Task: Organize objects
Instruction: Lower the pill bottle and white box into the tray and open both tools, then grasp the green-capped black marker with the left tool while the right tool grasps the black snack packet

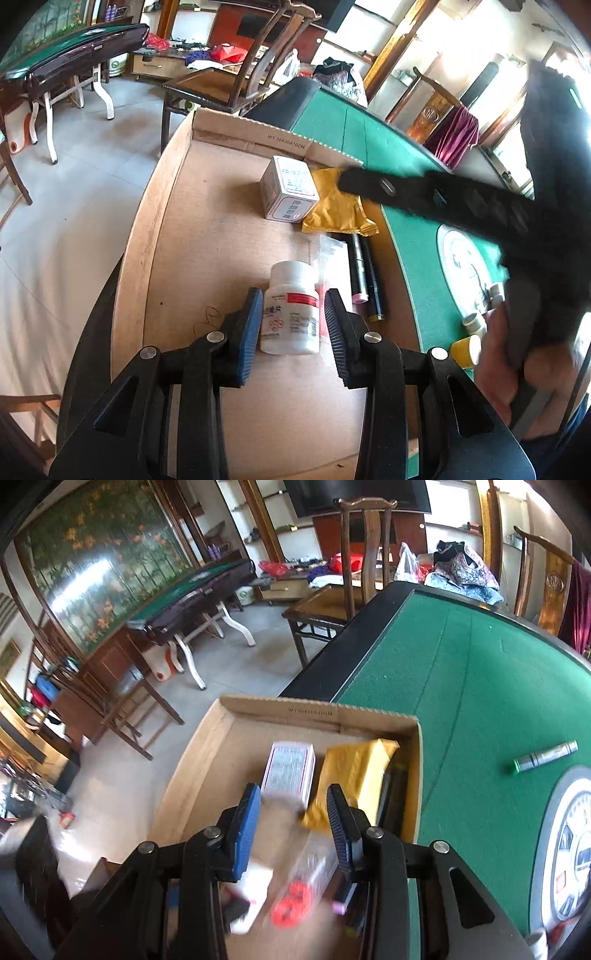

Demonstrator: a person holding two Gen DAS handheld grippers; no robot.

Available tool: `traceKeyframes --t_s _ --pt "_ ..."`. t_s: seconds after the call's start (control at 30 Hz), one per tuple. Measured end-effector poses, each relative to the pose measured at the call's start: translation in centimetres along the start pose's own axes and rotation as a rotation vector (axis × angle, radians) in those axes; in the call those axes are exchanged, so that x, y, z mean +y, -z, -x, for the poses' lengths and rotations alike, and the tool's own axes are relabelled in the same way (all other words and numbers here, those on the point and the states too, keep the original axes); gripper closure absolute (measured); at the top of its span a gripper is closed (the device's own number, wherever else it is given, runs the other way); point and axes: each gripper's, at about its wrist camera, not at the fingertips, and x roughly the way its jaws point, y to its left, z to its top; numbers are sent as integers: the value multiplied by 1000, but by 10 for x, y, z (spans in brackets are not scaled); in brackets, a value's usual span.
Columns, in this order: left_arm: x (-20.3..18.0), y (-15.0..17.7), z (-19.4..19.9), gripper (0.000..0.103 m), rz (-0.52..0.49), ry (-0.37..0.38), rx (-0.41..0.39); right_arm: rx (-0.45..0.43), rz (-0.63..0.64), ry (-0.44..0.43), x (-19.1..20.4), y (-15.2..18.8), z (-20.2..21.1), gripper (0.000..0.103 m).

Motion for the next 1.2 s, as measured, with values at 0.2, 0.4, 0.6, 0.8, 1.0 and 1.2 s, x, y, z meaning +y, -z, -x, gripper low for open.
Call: traceKeyframes --t_s 0.2,0.4,0.6,0.8,1.0,1.2 --pt "-6 8 14 69 12 -7 -49 -26 -35 -51 -22 56 44 65" --pt "-51 23 27 69 -77 -3 -92 -79 -84 -105 -66 117 98 65" --pt "-113 53 15 67 -178 43 -69 -198 -96 -48 -114 165 156 52" --pt "-176 86 -9 67 -289 61 -17 -311 -170 -22 -162 191 194 51" --pt "-220 85 -21 67 -431 16 -2 -388 -301 -70 -192 195 223 51" --pt "-254 40 -46 66 -617 -25 41 -467 -480 -98 -236 204 247 45"
